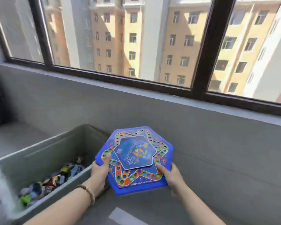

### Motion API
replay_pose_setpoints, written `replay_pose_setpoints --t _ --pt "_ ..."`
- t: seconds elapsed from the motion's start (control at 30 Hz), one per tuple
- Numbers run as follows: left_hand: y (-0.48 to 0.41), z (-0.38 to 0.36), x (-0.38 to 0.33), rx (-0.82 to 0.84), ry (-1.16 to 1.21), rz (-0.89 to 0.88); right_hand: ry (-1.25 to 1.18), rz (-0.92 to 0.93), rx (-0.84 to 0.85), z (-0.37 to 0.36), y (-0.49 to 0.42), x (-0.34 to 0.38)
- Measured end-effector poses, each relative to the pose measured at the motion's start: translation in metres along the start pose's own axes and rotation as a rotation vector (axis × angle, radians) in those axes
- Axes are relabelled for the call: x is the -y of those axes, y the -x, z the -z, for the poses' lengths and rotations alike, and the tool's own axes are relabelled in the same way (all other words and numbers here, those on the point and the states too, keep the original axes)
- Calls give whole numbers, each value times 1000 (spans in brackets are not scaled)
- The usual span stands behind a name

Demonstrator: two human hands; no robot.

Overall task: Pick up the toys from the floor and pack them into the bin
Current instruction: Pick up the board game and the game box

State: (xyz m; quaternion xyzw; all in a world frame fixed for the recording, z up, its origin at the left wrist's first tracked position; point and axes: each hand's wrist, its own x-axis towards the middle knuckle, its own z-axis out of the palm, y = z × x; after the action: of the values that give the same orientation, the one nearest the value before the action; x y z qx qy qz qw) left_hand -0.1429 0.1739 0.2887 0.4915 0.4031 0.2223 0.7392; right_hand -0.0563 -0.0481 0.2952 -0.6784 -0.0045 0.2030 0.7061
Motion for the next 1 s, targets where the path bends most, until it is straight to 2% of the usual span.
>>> replay_pose_setpoints --t 0.13,0.23,0.3,0.4,0.53,0.63,0.77,0.87,1.0 --pt "-40 103 -41 -241 48 -70 80 2 150 -130 -21 -8" --pt "-73 168 -49 -398 16 -76 21 -156 261 -211 -35 -34" --pt "-100 203 -42 -409 12 -47 21 -212 285 -250 -46 -53" --pt "-140 241 -38 -377 46 -32 41 -197 325 -295 -63 -67" --pt "-161 256 -49 -341 -130 -52 163 -90 303 -324 -85 -71" --pt "-162 255 -42 -380 -320 30 352 -49 274 -316 -96 -84" --pt "-146 220 -29 -306 -602 12 446 -55 230 -269 -94 -81" --pt "-130 172 -26 -123 -785 -89 512 -37 192 -210 -95 -60" --pt "-99 82 -17 100 -1026 -216 542 -44 156 -95 -86 -30"
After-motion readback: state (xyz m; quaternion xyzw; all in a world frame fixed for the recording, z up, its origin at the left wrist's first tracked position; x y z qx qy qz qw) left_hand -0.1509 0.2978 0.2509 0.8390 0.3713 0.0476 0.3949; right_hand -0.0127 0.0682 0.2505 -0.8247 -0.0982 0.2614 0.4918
